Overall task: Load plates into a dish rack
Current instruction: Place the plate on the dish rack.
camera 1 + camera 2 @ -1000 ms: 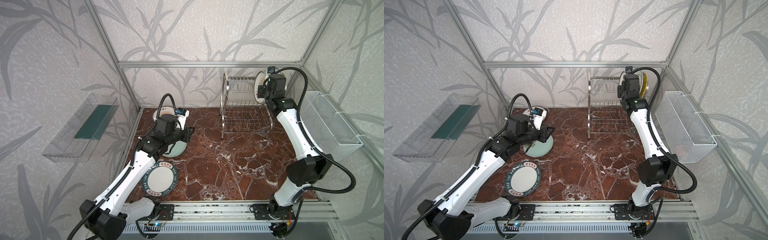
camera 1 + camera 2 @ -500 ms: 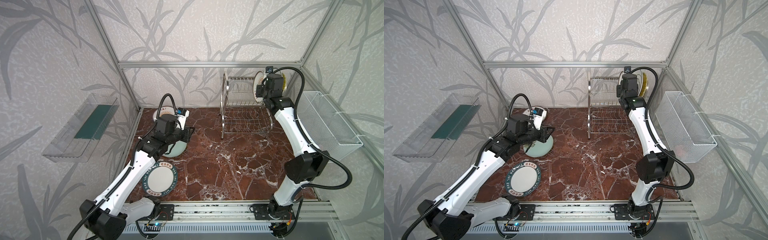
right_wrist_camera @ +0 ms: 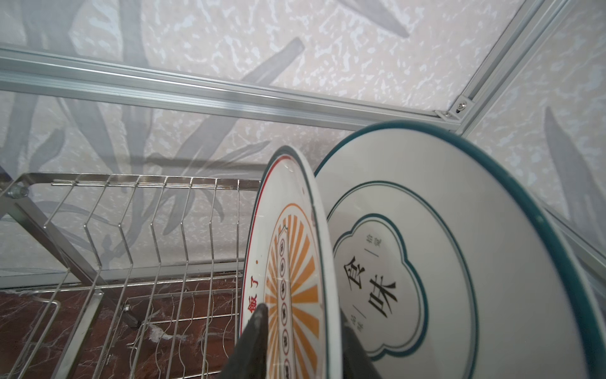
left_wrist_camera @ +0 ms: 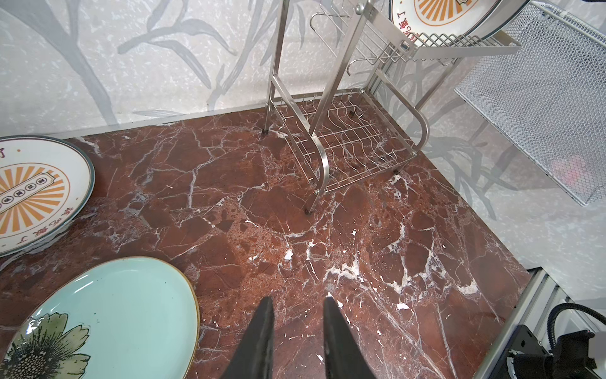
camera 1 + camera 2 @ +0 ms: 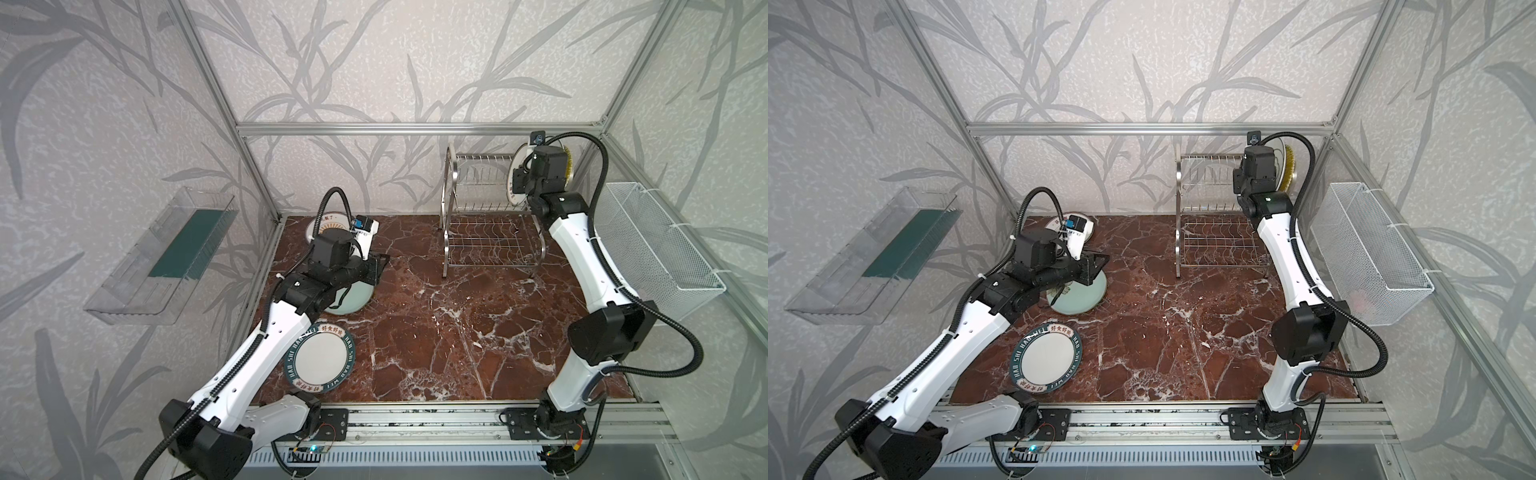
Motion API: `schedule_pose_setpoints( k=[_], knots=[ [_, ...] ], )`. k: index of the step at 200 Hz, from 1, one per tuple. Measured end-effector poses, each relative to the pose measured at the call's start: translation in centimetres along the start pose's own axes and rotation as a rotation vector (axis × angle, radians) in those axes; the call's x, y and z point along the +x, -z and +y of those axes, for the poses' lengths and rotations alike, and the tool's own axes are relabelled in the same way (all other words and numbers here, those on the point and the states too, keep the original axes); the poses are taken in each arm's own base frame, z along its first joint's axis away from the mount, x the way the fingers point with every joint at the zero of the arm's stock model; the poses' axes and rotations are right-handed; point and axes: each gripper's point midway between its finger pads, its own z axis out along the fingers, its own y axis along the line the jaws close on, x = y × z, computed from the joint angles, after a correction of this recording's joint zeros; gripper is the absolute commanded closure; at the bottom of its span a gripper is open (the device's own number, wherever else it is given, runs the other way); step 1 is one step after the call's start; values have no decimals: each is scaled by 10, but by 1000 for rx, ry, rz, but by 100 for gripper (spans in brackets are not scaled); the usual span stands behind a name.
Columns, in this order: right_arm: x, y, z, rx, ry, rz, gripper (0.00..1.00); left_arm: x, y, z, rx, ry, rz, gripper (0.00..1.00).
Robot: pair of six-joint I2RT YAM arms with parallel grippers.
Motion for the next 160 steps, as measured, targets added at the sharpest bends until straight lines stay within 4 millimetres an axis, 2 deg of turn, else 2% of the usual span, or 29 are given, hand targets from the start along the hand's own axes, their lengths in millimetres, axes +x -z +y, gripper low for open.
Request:
schedule_pose_setpoints(
  k=[33, 65, 75, 130, 160],
  knots=[
    [-10, 5, -1, -7, 2, -17, 37, 0, 0, 0, 2, 0, 0, 74],
    [-25, 14, -2, -11, 11, -43, 13, 0, 0, 0, 2, 0, 1, 74],
    [-28, 17, -1, -12, 16, -47, 0, 0, 0, 0, 2, 0, 1, 74],
    [-36, 31, 3, -30, 36, -57, 1, 1, -1, -1, 6, -1, 1, 74],
    [-46, 52, -3, -45, 24, -87, 1, 4, -3, -1, 12, -7, 7, 74]
  ],
)
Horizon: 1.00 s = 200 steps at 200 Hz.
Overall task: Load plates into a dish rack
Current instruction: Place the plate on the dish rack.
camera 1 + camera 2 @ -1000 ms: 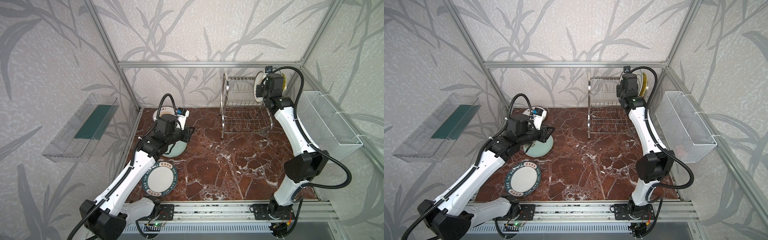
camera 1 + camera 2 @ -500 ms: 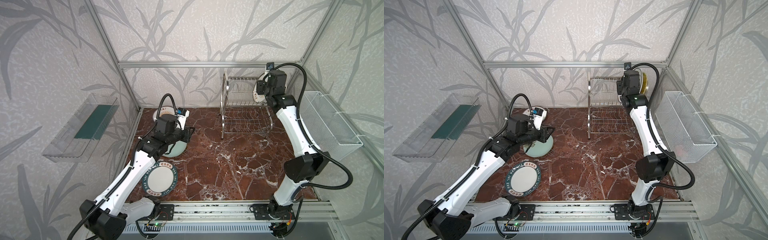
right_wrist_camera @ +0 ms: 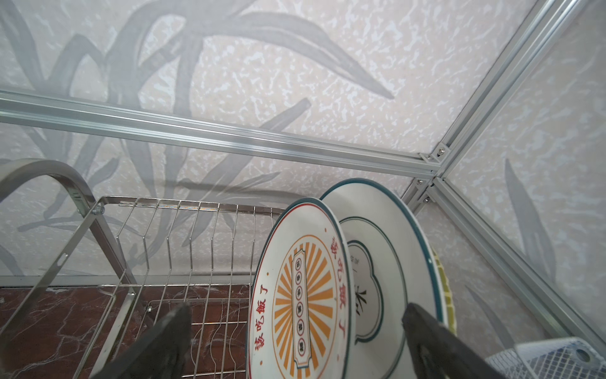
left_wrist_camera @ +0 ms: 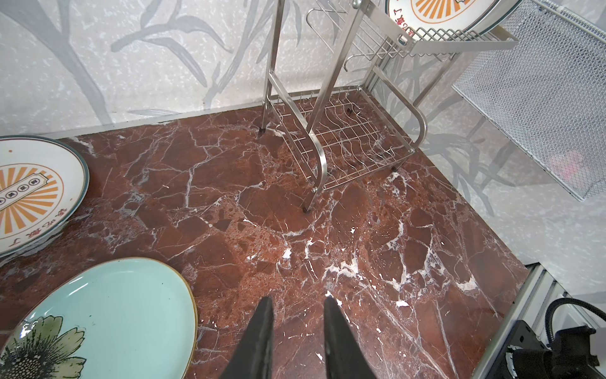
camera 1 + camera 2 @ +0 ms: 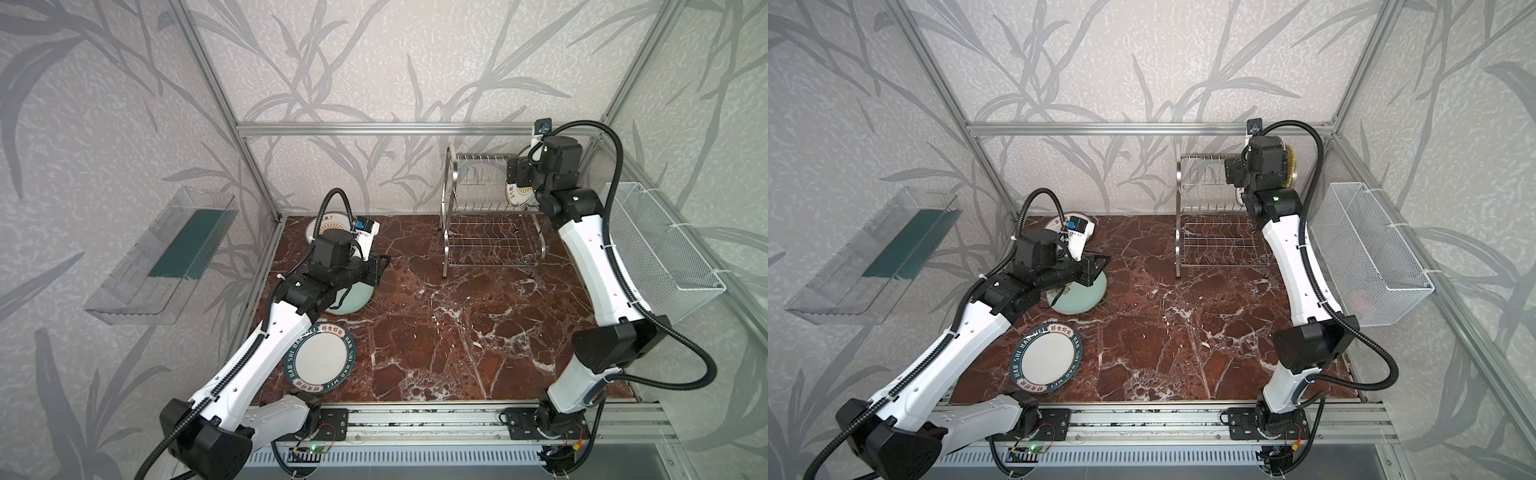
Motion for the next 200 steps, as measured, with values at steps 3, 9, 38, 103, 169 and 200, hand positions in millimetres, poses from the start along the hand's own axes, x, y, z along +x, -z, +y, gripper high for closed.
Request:
schedule_pose_setpoints(
  k=[3, 9, 38, 103, 169, 200],
  knots=[
    [-2, 3, -1, -3, -2, -5, 1, 0, 0, 0, 0, 0, 0, 74],
    [-4, 8, -2, -8, -5, -13, 1, 1, -1, 0, 1, 0, 1, 74],
    [-13, 34, -8, -34, -19, -51, 1, 1, -1, 0, 5, -2, -4, 71],
    [-11, 50, -1, -129, -27, -69, 1, 0, -2, 0, 6, -4, -7, 58],
    [-3, 79, 8, -237, -30, -73, 1, -1, -1, 3, -9, 5, -12, 45],
    [9, 101, 7, -269, -47, -73, 1, -3, -1, 6, -20, 11, -20, 45]
  ],
)
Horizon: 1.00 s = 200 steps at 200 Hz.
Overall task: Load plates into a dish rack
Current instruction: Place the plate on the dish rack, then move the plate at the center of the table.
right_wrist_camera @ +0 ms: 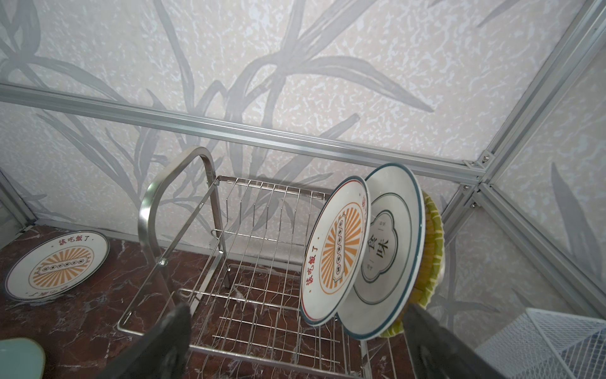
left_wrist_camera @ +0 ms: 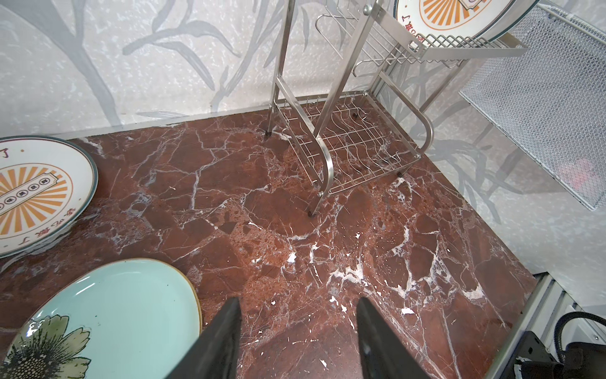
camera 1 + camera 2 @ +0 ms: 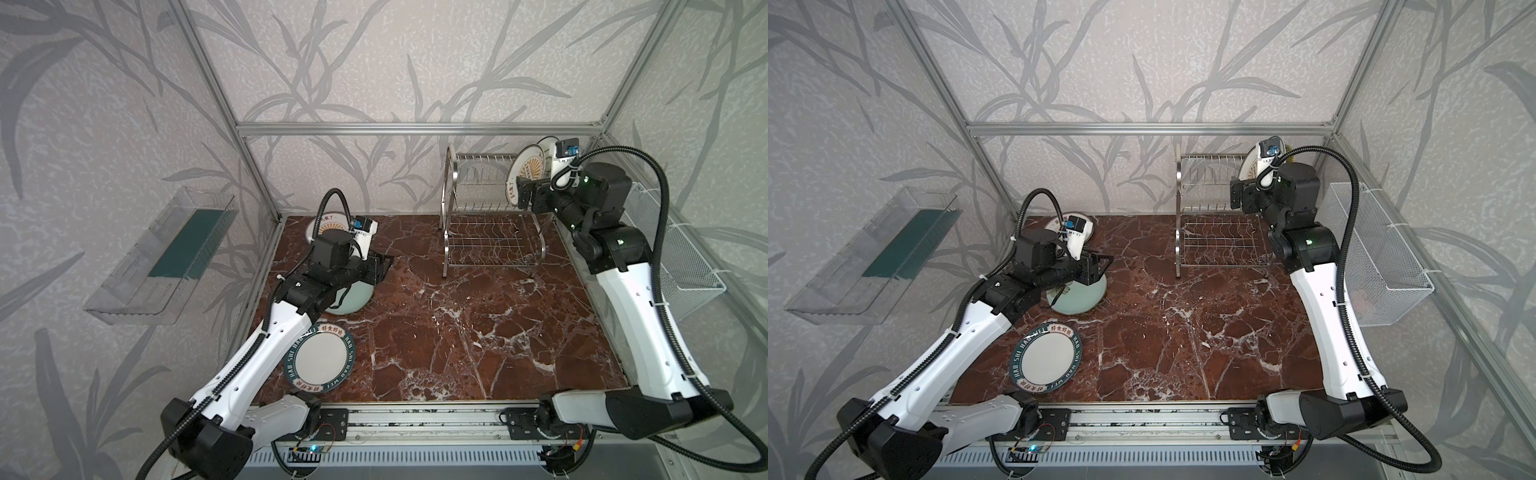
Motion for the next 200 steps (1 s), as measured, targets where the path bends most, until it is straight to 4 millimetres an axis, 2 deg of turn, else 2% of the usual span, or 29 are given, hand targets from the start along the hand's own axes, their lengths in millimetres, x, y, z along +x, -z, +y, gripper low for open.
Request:
schedule_pose_setpoints(
  k=[21, 50, 106, 167, 200],
  knots=[
    [15, 9, 8, -40, -14, 5, 1, 1, -2, 2, -7, 5, -3, 46],
    [45, 13, 17, -83, -49, 35, 1, 10, -7, 10, -35, 22, 9, 47],
    [126, 12, 38, -144, -125, 141, 1, 14, -14, 22, -95, 52, 15, 48],
    [173, 20, 65, -220, -160, 196, 1, 20, -22, 33, -140, 73, 17, 48],
    [215, 20, 85, -266, -185, 264, 0, 31, -29, 40, -161, 84, 40, 48]
  ],
)
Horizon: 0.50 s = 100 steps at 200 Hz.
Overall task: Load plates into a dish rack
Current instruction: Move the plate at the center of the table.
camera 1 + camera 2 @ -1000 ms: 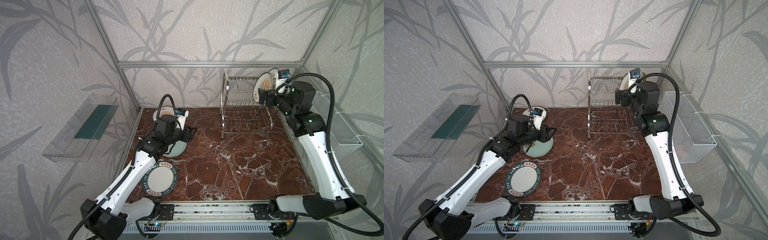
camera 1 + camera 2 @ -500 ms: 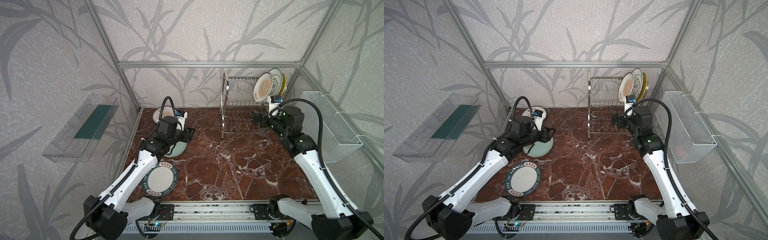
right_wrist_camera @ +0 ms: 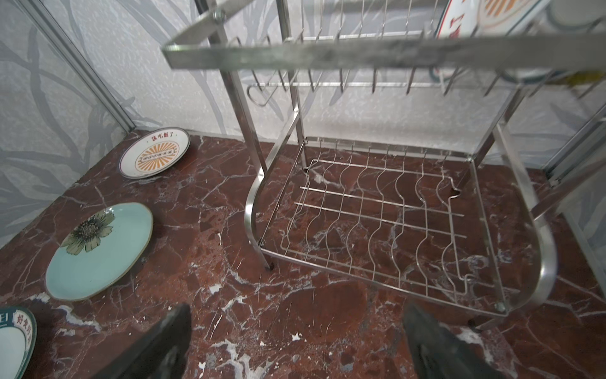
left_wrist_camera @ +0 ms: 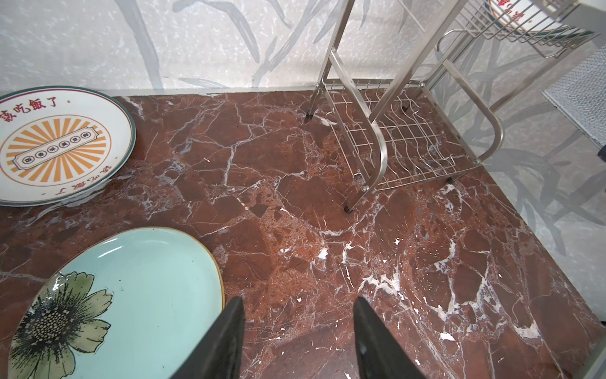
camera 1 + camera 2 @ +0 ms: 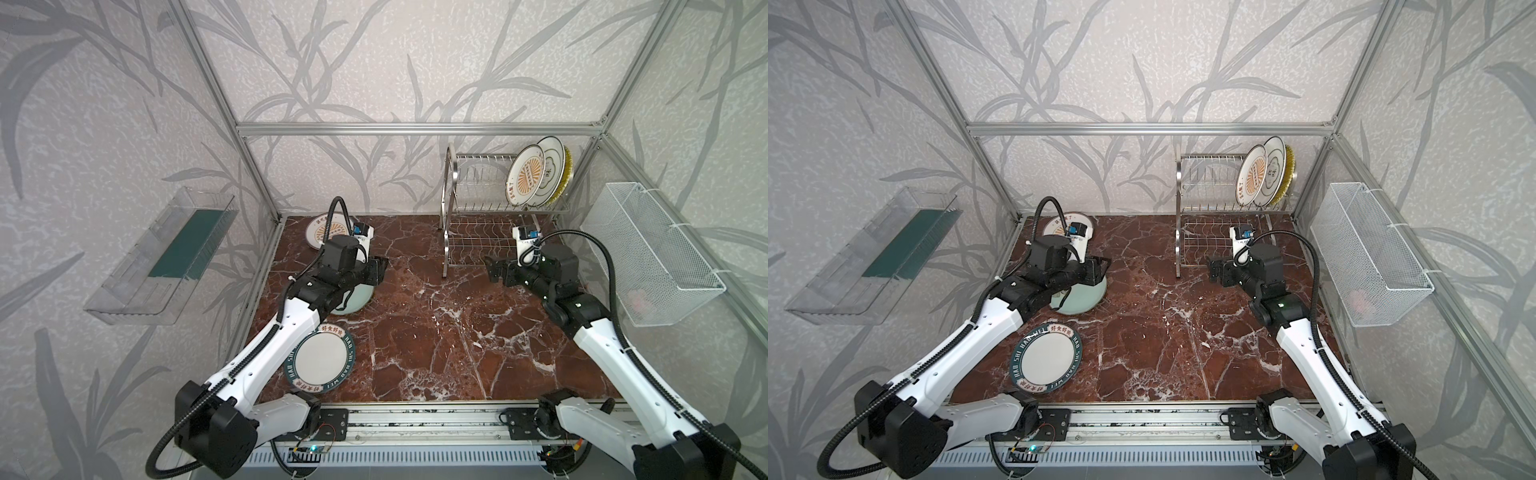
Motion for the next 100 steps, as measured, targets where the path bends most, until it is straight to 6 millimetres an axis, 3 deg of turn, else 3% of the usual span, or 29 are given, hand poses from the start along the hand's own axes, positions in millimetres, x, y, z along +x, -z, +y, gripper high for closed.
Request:
schedule_pose_setpoints(
  k=[34, 100],
  knots=[
    [43, -12, 14, -45, -20, 85, 0, 4, -6, 4, -16, 8, 16, 48],
    [71, -30, 35, -113, -56, 143, 0, 17, -17, 9, -35, 19, 56, 48]
  ],
)
